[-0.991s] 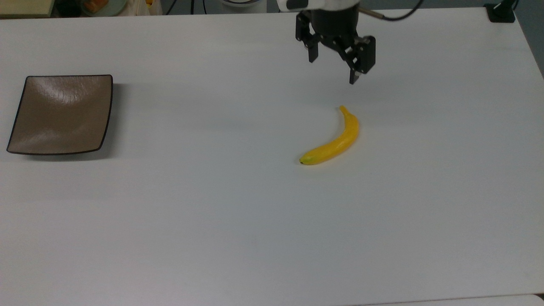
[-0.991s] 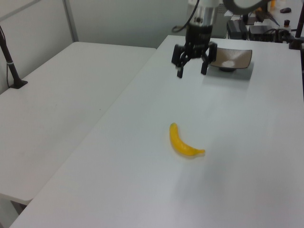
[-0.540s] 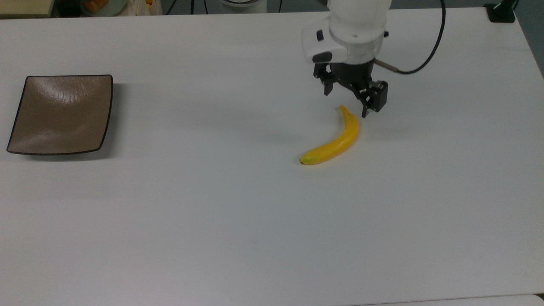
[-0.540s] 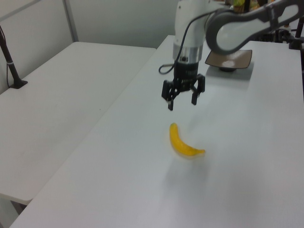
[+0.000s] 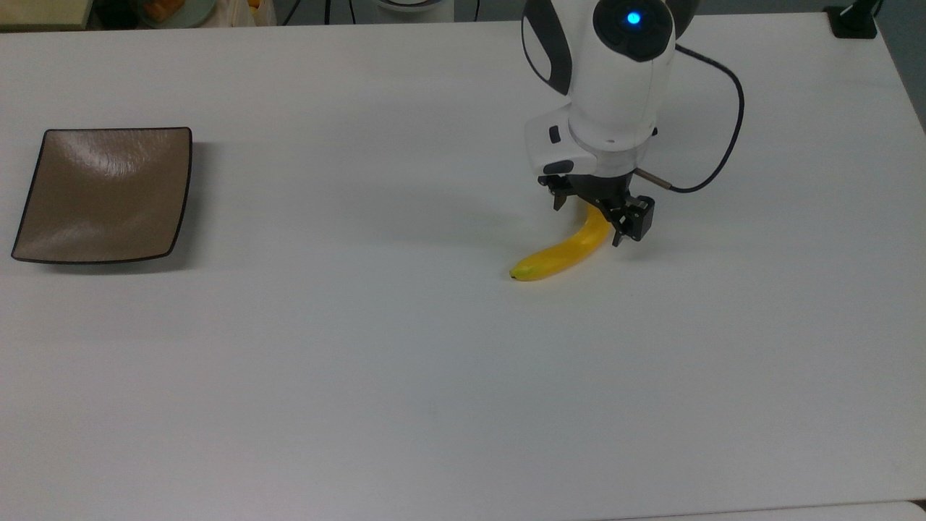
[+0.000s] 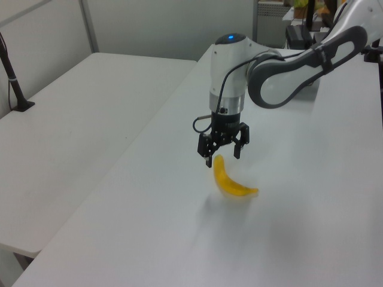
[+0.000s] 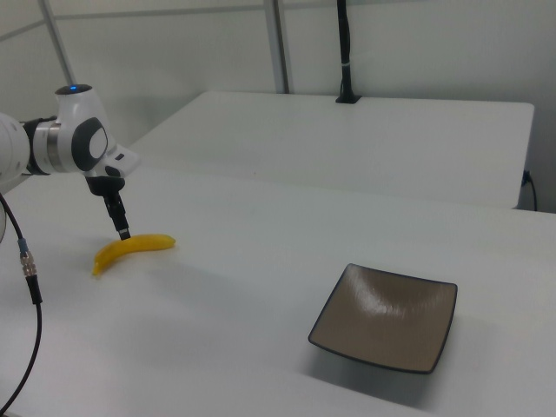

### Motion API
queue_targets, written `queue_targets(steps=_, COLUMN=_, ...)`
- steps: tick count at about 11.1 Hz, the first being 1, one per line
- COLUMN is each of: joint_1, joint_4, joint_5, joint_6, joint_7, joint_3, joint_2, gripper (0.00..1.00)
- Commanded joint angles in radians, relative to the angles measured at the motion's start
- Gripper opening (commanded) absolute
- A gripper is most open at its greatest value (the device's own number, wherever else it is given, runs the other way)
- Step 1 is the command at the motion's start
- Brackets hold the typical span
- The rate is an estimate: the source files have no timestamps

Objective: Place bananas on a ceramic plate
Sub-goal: 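Close the gripper on the middle of the yellow banana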

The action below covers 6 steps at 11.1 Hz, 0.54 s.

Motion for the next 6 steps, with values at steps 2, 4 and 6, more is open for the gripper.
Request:
queue_targets(steps=2, joint_1=0.008, joint_4=0.01, joint_5=-0.058, joint_6=0.056, joint_7=0.022, joint_3=-0.001, joint_2=0.063, gripper=1.0)
queue_targets(steps=4, joint_1=0.01, joint_4=0.008, joint_5=-0.073, joint_6=0.058, joint_7=0.021, joint_3=0.002, joint_2=0.08, gripper=1.0)
queue_targets(steps=6, joint_1=0.008, joint_4=0.008, joint_5=-0.075, joint_6=0.058, joint_7=0.018, joint_3=-0.001, joint_2=0.083, gripper=0.92)
